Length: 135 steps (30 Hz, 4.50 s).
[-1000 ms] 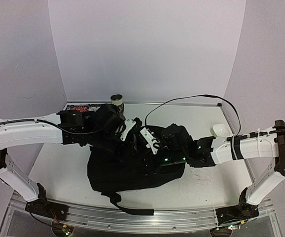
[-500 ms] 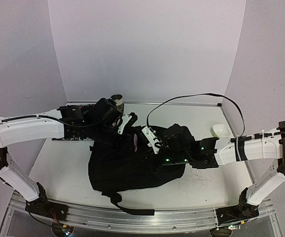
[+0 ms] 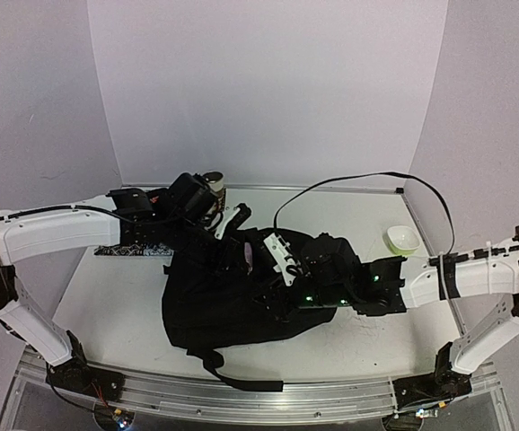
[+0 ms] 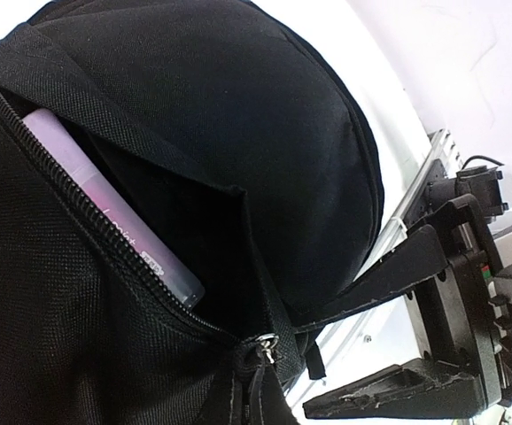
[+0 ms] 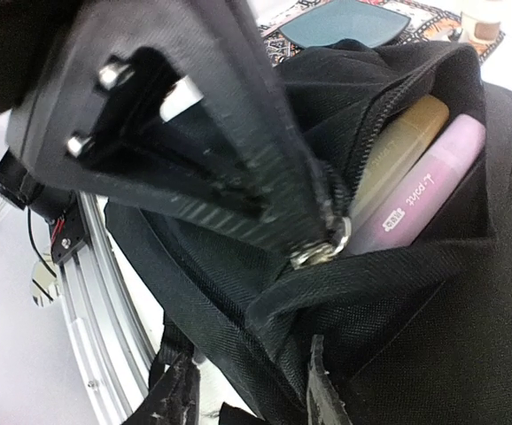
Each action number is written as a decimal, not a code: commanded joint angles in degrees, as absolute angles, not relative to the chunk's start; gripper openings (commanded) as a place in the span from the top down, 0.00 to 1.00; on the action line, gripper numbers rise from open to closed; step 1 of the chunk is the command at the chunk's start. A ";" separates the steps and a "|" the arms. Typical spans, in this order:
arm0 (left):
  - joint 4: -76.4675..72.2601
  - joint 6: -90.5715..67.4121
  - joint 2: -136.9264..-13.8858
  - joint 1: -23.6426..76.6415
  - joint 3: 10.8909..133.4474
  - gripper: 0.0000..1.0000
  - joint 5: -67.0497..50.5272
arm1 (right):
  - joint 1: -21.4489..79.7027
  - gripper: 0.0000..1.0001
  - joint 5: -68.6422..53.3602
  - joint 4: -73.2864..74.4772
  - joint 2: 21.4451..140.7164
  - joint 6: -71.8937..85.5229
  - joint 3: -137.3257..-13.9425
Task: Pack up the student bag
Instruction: Grab the upper front pocket of the student bag, then hold the upper front pocket of the student bag.
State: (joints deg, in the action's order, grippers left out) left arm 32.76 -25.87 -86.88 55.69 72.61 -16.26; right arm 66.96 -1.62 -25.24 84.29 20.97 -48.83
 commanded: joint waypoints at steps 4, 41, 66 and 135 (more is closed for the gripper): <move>26.53 -28.05 -83.67 54.82 72.56 1.00 -18.68 | 68.00 0.53 -0.01 -28.14 85.70 22.84 -50.91; 44.22 -13.91 -88.97 52.91 84.18 1.00 -9.85 | 69.83 1.00 -0.09 -19.00 80.01 18.38 -46.66; 34.24 -18.75 -83.97 53.06 74.76 0.63 -22.45 | 69.87 1.00 -0.55 -20.53 82.65 19.56 -48.57; 27.61 -36.07 -78.85 53.09 63.30 0.76 -10.99 | 57.71 1.00 -15.65 -32.82 86.07 51.75 -53.01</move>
